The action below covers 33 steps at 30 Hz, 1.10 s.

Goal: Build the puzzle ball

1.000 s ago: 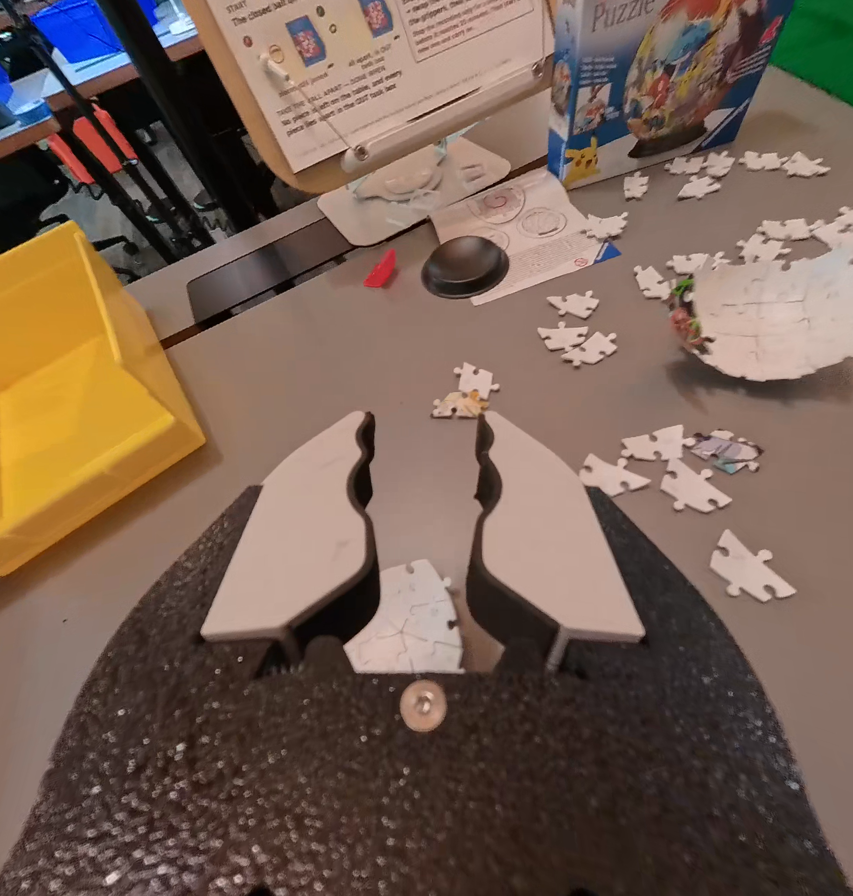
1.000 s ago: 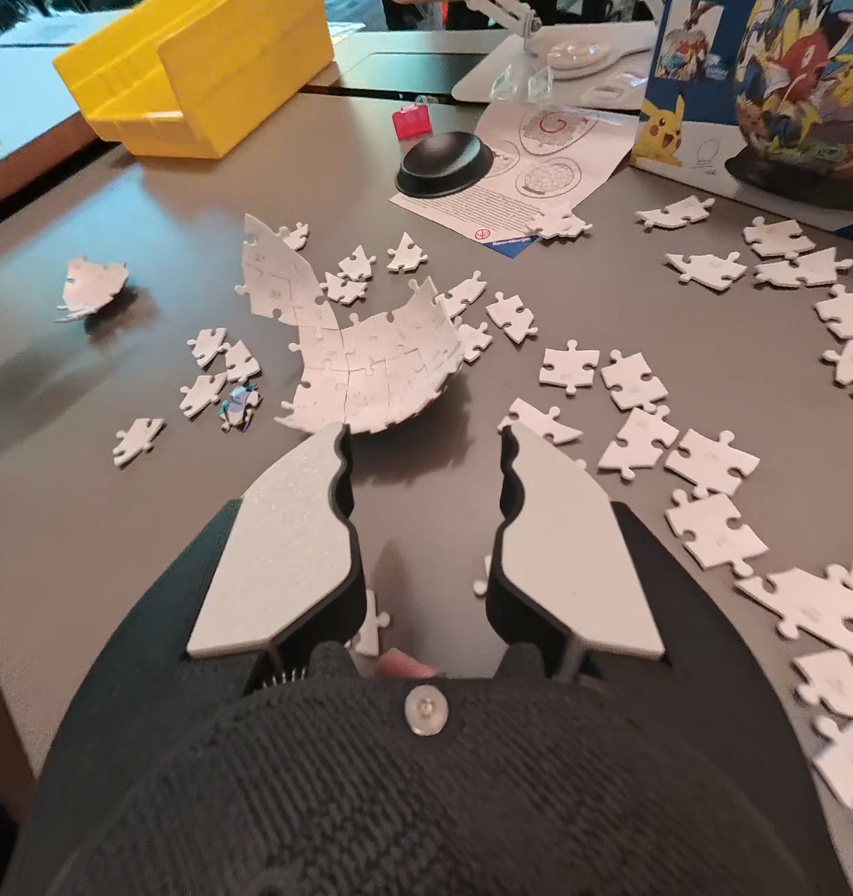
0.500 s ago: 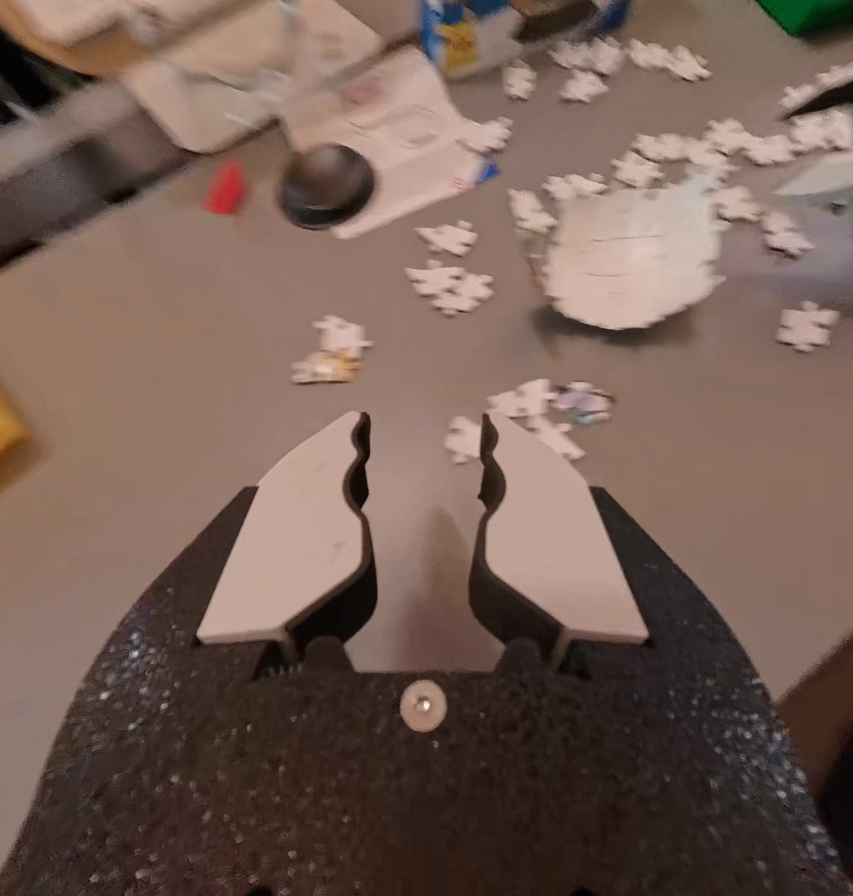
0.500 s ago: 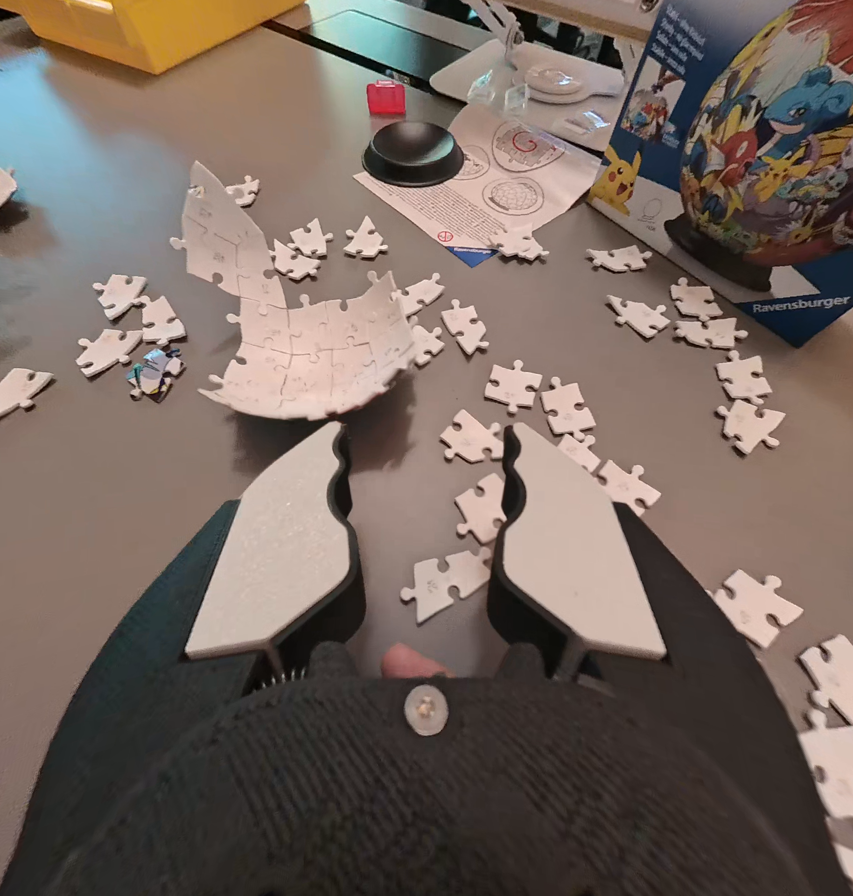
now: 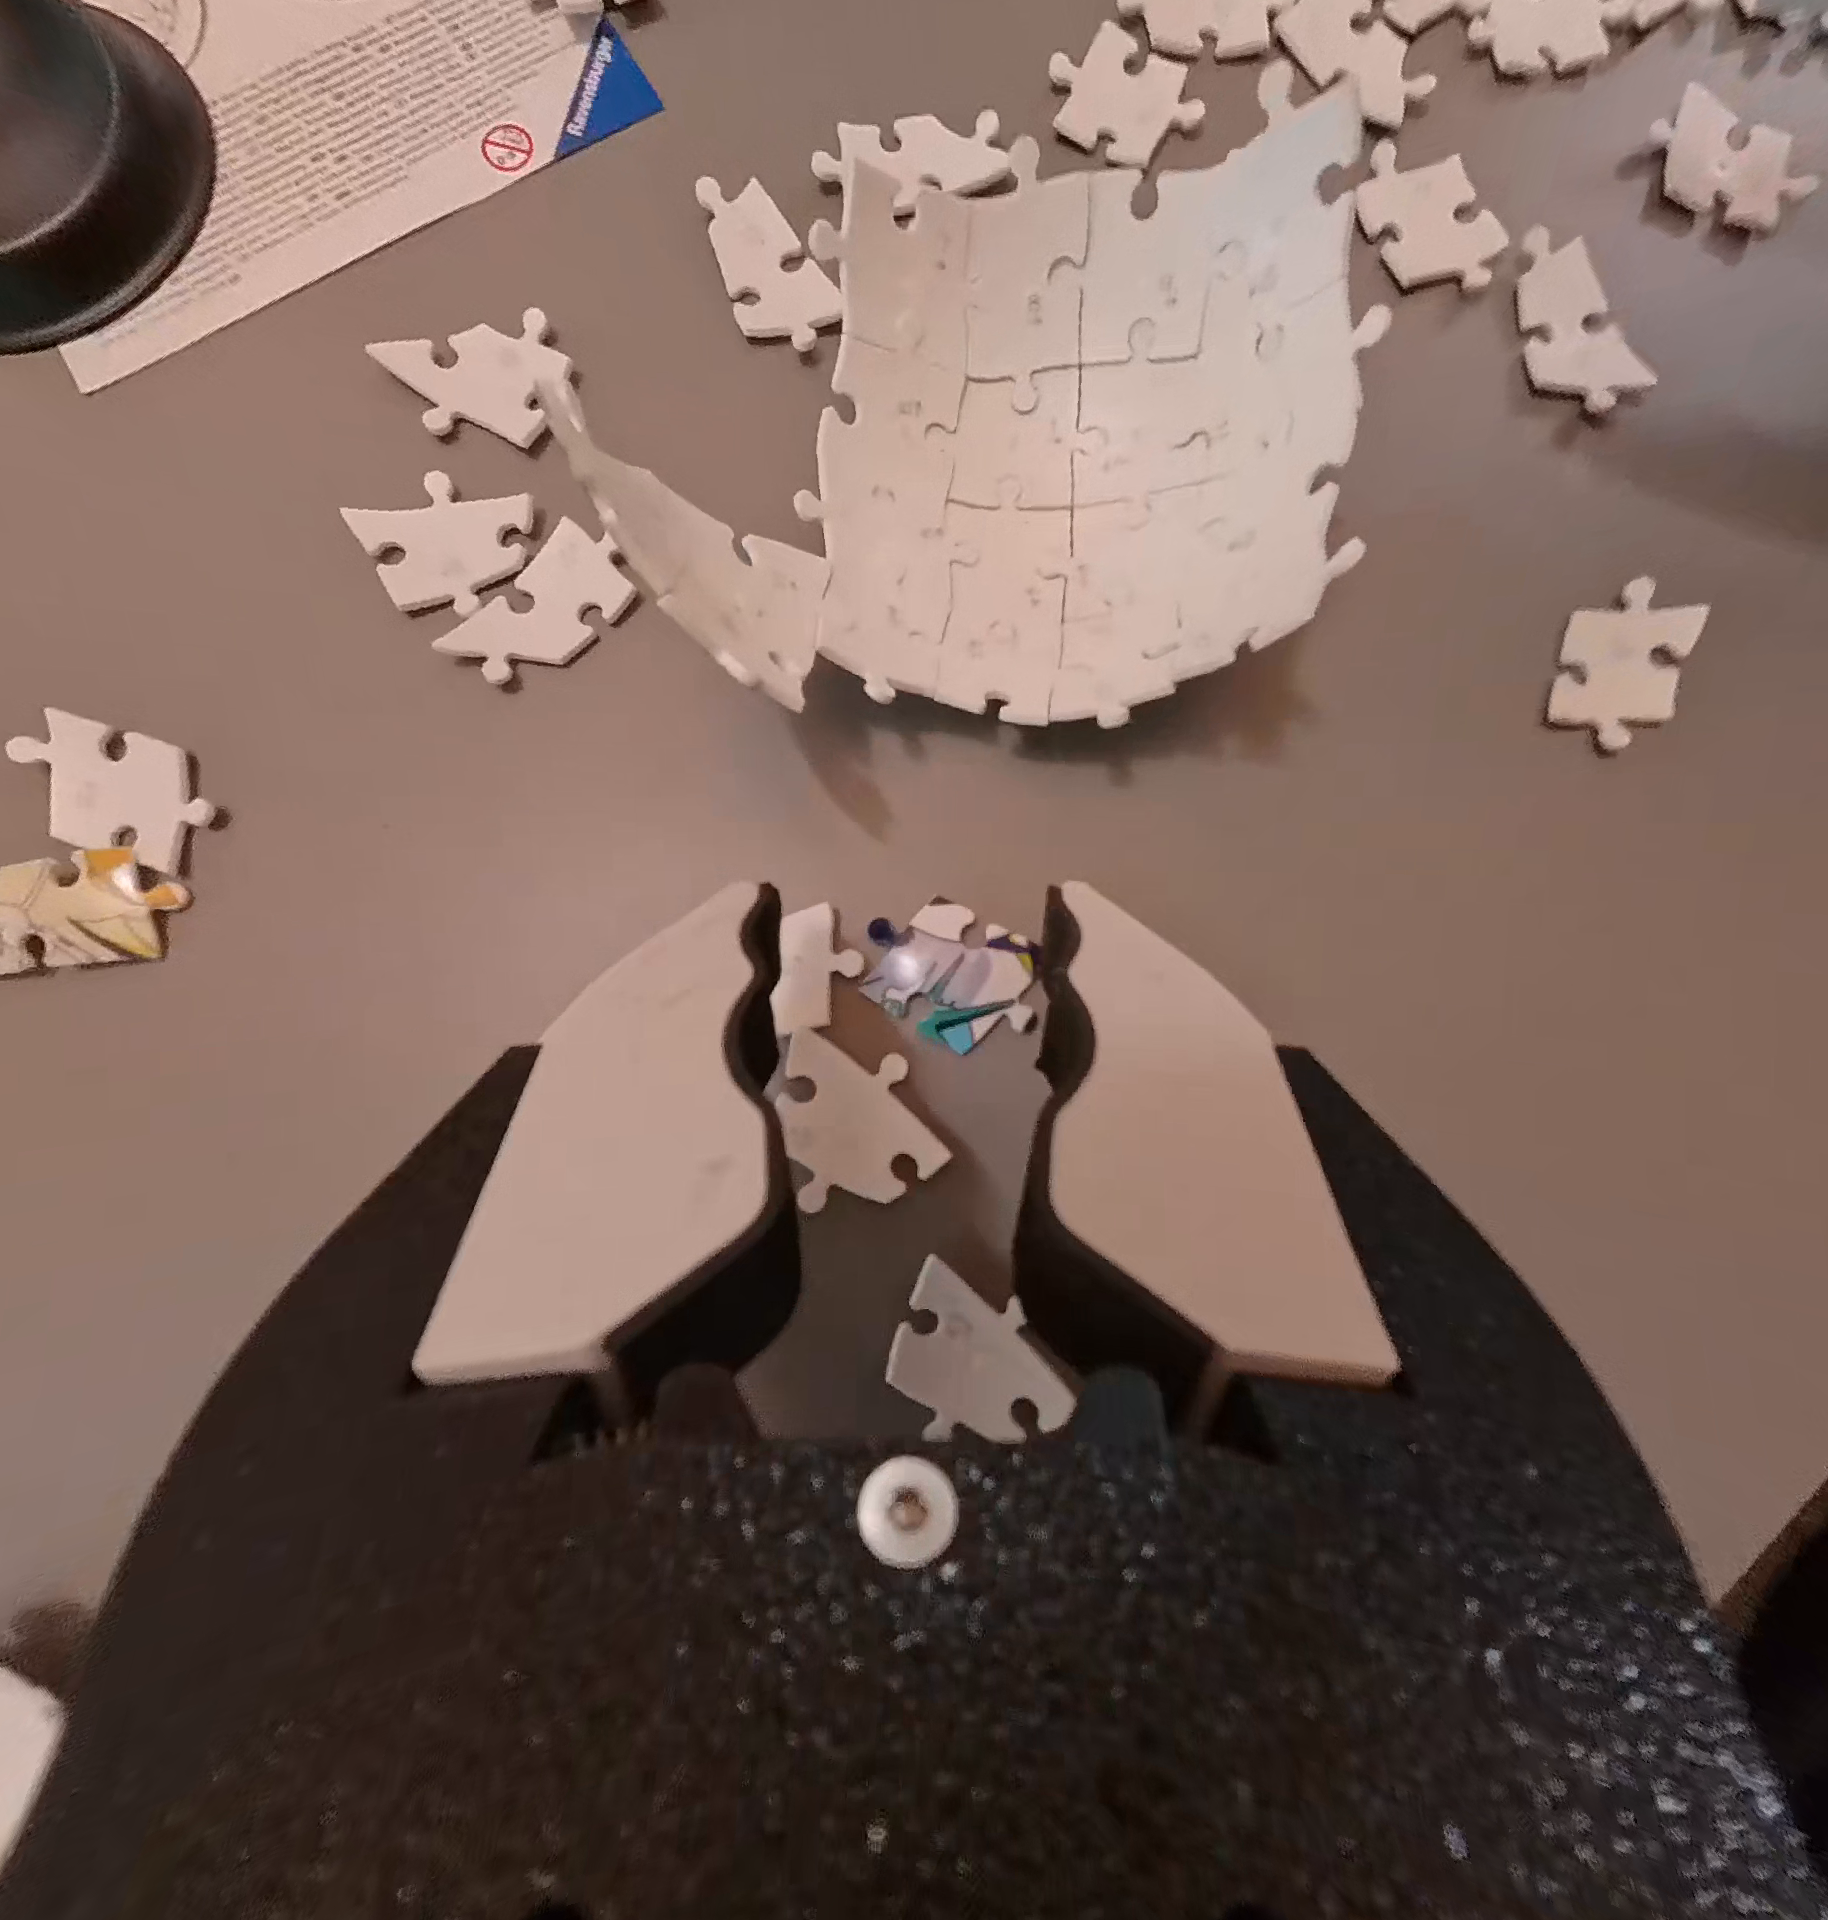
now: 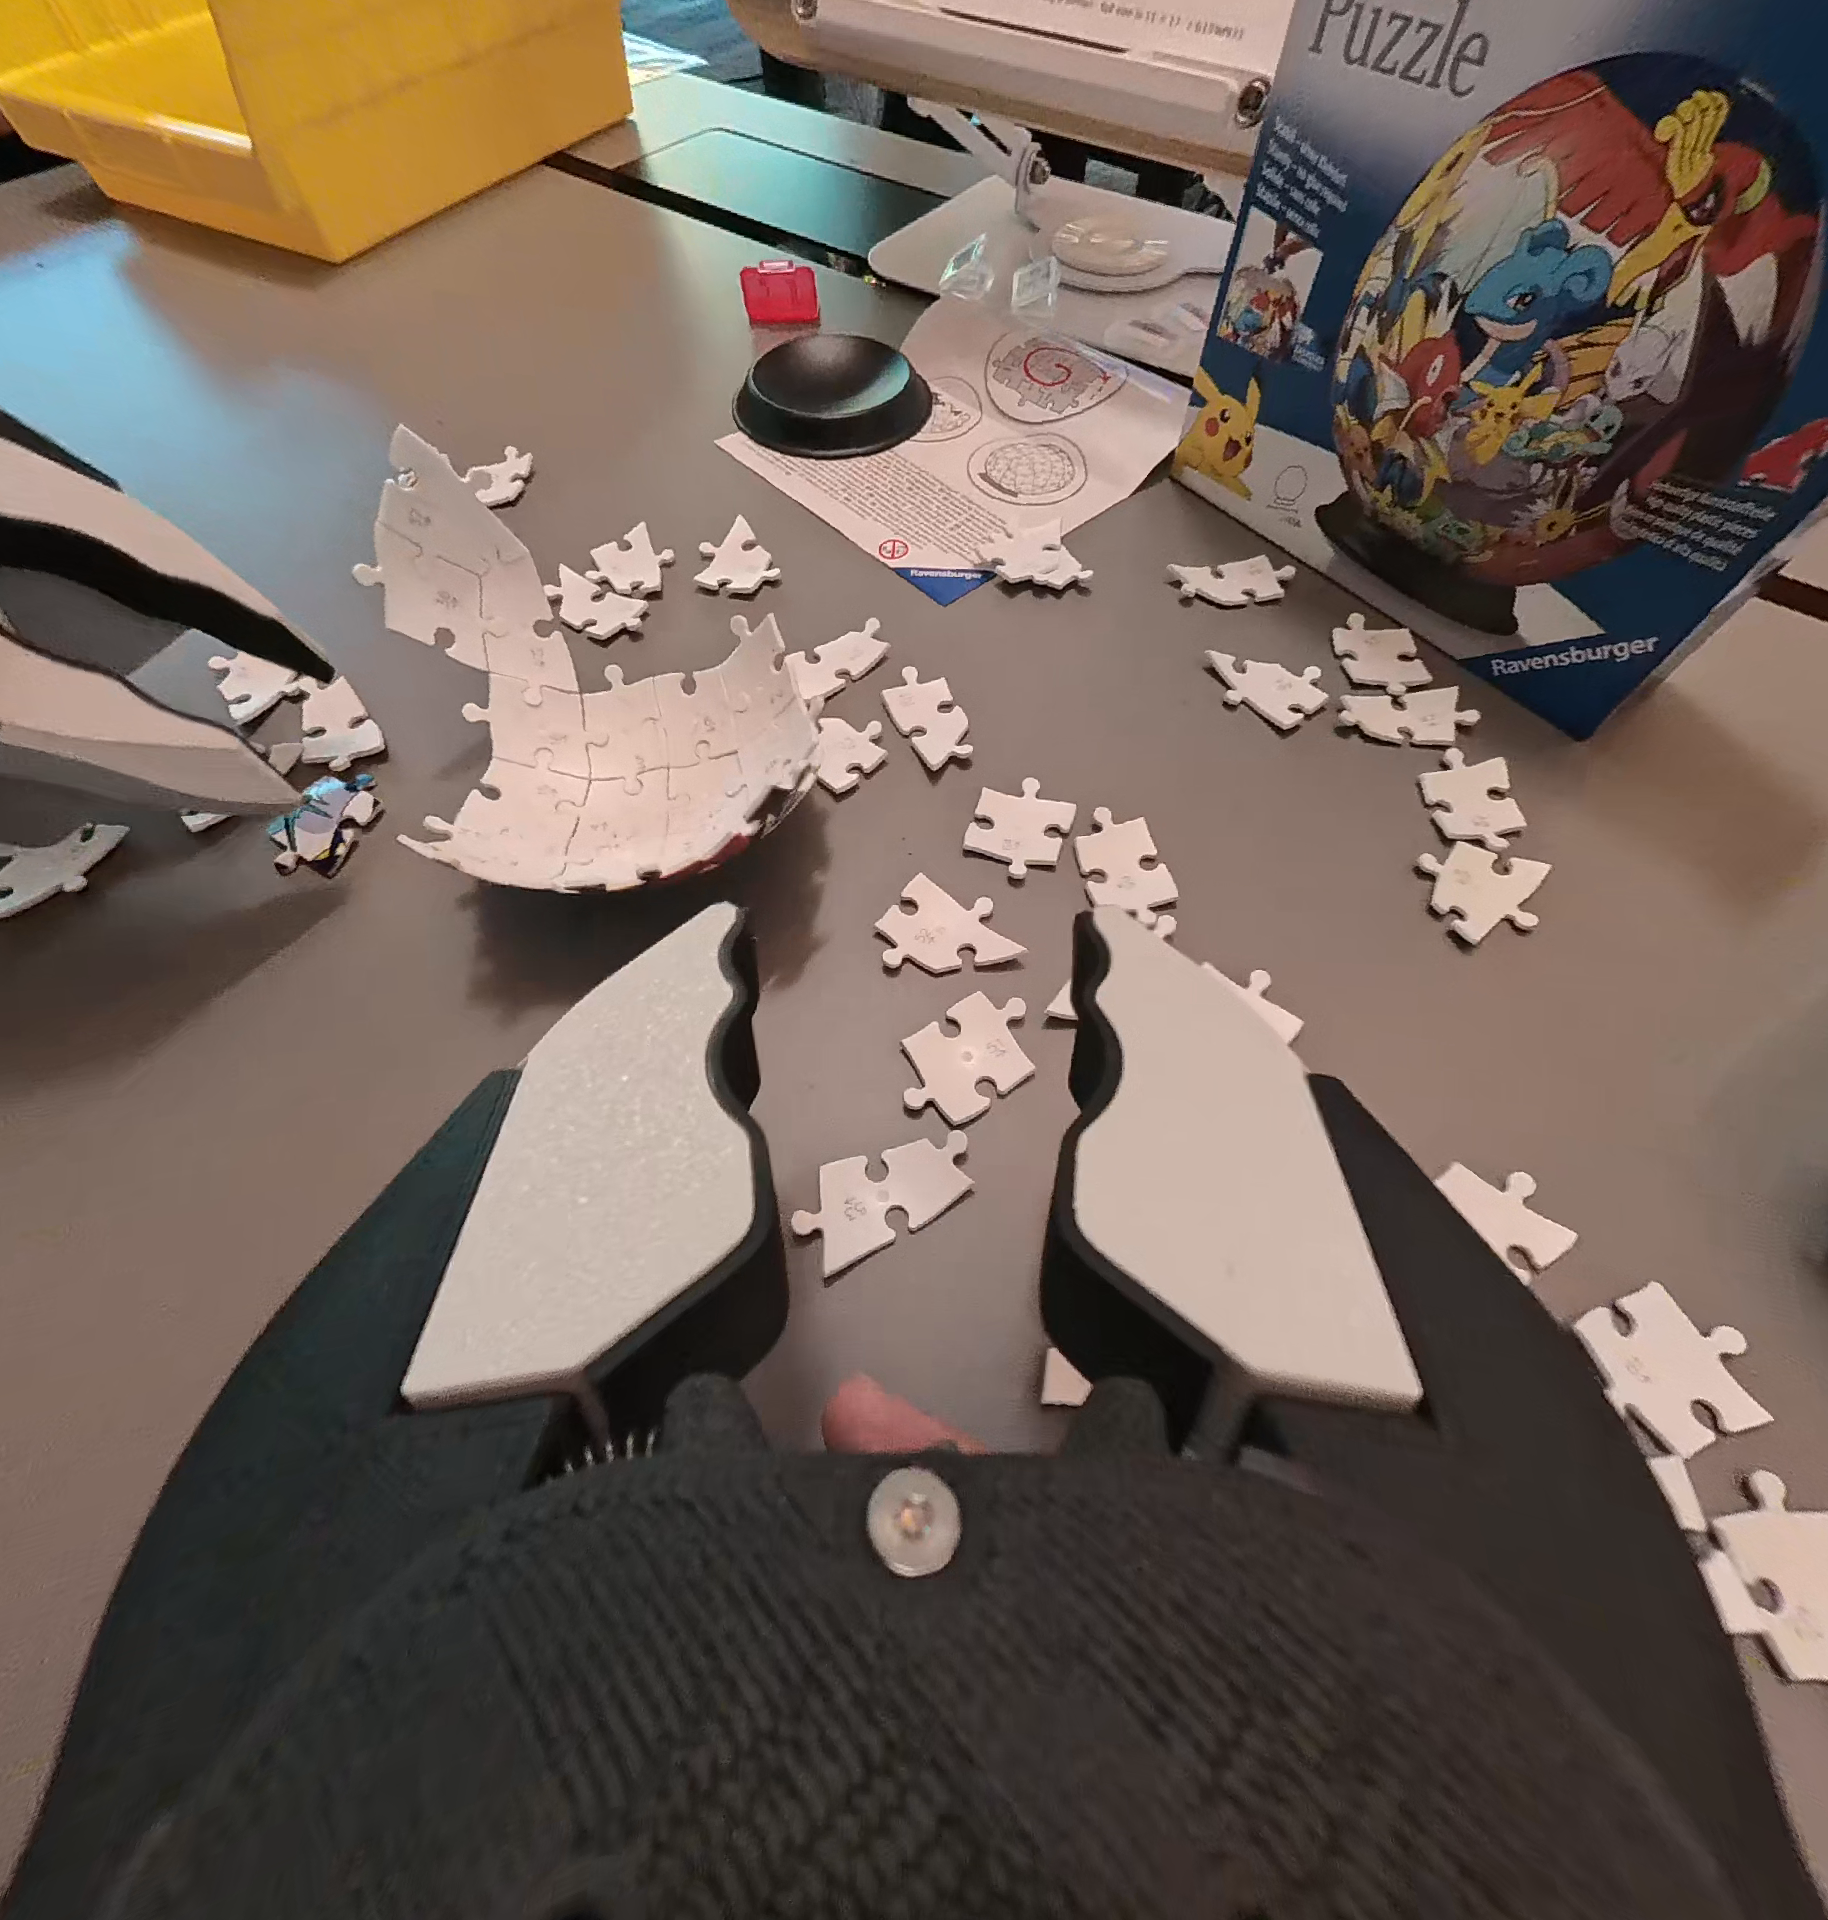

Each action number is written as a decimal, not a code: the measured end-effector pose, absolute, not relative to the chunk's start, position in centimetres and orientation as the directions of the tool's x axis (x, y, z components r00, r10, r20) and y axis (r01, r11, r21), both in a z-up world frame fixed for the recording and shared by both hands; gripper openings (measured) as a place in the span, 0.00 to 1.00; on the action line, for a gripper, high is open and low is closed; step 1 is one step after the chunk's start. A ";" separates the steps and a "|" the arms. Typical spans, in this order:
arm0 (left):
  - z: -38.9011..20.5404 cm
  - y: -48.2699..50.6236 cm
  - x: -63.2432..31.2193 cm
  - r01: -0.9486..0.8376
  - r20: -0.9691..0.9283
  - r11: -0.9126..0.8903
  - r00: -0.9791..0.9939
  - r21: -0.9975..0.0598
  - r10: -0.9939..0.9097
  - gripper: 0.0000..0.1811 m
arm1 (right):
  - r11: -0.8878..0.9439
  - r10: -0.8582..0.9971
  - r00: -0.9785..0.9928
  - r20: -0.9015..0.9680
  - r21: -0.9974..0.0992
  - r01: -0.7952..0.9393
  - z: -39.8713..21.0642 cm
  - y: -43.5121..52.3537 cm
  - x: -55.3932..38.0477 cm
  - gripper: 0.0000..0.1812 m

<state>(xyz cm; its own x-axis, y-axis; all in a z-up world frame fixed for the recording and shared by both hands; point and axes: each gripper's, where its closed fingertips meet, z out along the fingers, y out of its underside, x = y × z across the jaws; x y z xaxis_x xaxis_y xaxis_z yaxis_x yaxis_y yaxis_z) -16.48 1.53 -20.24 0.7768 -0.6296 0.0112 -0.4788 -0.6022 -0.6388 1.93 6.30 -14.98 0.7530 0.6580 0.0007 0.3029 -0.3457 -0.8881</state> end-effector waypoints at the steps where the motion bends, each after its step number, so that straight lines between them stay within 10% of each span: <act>1: -20.3 1.5 -16.7 -0.507 -0.008 -0.585 0.760 -0.633 -0.650 0.26 | -0.344 0.665 0.747 0.007 -0.885 0.314 -15.1 6.2 1.8 0.32; 33: -20.0 1.1 -17.2 -0.612 -0.090 -0.466 0.660 -0.639 -0.746 0.00 | -0.245 0.766 0.626 0.144 -0.836 0.492 -15.2 4.6 1.6 0.32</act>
<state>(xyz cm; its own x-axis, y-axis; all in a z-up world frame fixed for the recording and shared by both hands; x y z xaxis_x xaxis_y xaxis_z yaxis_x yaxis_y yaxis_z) -17.18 1.13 -20.00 0.6604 -0.7456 -0.0896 -0.6123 -0.4656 -0.6390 1.65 4.59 -15.24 0.6264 0.7661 0.1438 0.4917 -0.2451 -0.8356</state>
